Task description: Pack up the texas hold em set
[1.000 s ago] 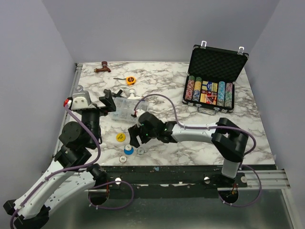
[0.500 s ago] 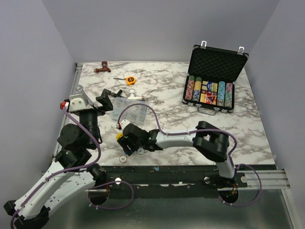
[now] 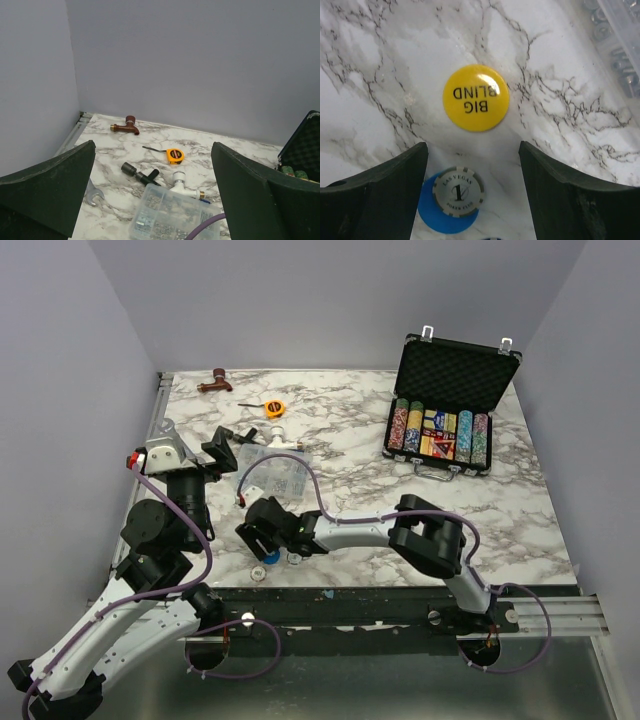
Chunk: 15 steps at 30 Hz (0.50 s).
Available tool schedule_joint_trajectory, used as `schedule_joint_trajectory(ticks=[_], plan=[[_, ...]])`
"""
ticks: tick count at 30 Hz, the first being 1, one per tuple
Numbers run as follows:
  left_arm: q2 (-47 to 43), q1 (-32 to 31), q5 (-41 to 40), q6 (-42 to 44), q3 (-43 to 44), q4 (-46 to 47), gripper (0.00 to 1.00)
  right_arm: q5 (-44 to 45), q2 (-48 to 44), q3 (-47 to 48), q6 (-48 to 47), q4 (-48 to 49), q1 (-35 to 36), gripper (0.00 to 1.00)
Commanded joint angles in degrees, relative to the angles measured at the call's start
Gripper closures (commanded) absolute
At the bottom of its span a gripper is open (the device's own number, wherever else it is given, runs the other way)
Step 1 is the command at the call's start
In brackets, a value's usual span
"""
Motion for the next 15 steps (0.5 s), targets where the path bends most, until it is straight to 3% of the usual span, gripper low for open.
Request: schedule_joint_trajectory(ticks=[1,15], plan=[[-0.16,-0.31,-0.90,0.38,-0.20,0.77,0.01,5.01,5.29,3.81,-0.24,0.12,0.48,0.23],[-0.37,-0.31,-0.64,0.49,-0.18,0.82,0.01,4.53,9.56,7.13,-1.36,0.56,0.45,0.31]])
